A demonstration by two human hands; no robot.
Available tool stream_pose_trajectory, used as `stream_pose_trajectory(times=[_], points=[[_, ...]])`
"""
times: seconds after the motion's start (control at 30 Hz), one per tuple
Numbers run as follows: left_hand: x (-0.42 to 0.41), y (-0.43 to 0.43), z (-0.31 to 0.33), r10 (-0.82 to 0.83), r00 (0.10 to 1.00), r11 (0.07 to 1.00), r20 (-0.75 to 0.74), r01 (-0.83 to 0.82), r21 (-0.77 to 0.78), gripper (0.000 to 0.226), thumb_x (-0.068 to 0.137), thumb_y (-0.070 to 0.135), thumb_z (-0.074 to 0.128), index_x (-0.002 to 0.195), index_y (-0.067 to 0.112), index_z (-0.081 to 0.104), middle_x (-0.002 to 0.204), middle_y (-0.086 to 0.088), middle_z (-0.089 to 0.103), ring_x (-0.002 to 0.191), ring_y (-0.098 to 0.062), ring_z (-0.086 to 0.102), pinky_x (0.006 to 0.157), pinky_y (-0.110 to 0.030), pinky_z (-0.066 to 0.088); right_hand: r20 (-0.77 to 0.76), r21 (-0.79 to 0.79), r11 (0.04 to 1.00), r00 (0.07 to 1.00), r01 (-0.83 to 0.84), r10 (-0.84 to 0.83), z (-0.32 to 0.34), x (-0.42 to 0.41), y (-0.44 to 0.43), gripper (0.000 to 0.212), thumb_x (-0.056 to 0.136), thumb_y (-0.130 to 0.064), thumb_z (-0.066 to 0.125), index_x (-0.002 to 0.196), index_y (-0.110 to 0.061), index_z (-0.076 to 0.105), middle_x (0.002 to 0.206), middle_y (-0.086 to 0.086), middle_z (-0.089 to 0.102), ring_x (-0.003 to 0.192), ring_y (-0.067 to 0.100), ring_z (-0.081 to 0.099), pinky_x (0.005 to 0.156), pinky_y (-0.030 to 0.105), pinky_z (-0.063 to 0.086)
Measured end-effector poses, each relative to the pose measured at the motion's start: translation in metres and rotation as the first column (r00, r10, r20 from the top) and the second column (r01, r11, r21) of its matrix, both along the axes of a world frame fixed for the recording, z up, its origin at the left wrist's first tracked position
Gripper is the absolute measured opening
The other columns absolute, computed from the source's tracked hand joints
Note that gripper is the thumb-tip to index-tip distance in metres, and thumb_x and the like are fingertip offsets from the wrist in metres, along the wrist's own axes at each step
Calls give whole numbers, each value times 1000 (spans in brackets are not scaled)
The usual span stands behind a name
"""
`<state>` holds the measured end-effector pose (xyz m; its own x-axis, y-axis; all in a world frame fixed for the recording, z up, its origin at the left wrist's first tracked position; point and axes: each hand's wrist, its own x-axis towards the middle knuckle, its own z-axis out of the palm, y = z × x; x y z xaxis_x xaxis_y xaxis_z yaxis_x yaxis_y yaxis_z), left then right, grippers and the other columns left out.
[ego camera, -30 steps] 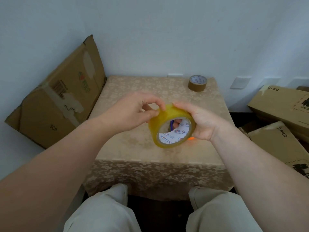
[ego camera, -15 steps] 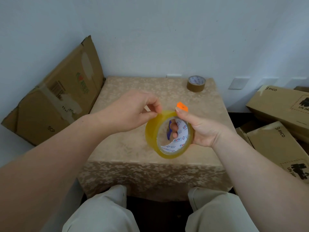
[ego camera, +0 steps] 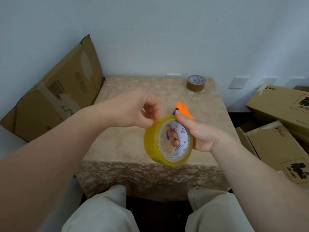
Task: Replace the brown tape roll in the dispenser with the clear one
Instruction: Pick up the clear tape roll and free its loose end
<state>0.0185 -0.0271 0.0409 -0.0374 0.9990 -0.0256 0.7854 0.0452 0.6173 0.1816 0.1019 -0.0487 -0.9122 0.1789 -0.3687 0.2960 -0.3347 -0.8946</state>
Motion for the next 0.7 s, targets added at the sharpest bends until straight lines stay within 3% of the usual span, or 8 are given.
stream_pose_trajectory(times=[0.1, 0.23, 0.53, 0.63, 0.7], points=[[0, 0, -1, -5, 993, 999, 120, 11, -46, 23, 68, -4, 67, 72, 18, 60, 71, -2, 61, 62, -7, 53, 64, -24, 48, -14, -45, 999, 1000, -21, 21, -2, 0, 0, 57, 61, -69, 65, 76, -14, 64, 69, 5, 47, 55, 19, 47, 59, 31, 42], [-1, -1, -4, 2, 955, 993, 295, 32, -111, 20, 72, -7, 61, 80, 12, 59, 76, -1, 55, 70, -11, 49, 67, -29, 44, -15, -61, 997, 999, -46, 45, -1, -2, 2, 63, 59, -72, 68, 79, -12, 64, 67, 6, 48, 54, 19, 47, 57, 29, 44], [2, -12, -18, 126, 851, 992, 510, -95, -87, 36, 81, -15, 47, 88, 16, 63, 78, -3, 55, 69, -5, 54, 64, -18, 51, 8, -90, 995, 999, -31, 32, -3, -4, 6, 67, 57, -72, 68, 85, -11, 64, 64, 5, 49, 52, 19, 49, 55, 28, 46], [4, -12, -23, 171, 857, 985, 487, -158, -68, 34, 83, -9, 51, 100, 17, 65, 84, 0, 54, 74, -3, 56, 67, -18, 51, 44, -110, 994, 999, 8, -3, -7, -2, 9, 72, 54, -74, 68, 89, -11, 63, 63, 3, 49, 53, 19, 48, 56, 29, 44], [3, -11, -24, 184, 929, 981, 320, -193, -5, 27, 84, 2, 60, 102, 20, 69, 91, 4, 59, 84, -7, 60, 76, -25, 53, 67, -112, 993, 997, 30, -23, -9, 0, 12, 74, 58, -75, 64, 96, -12, 59, 63, 2, 49, 54, 18, 48, 57, 30, 43]])
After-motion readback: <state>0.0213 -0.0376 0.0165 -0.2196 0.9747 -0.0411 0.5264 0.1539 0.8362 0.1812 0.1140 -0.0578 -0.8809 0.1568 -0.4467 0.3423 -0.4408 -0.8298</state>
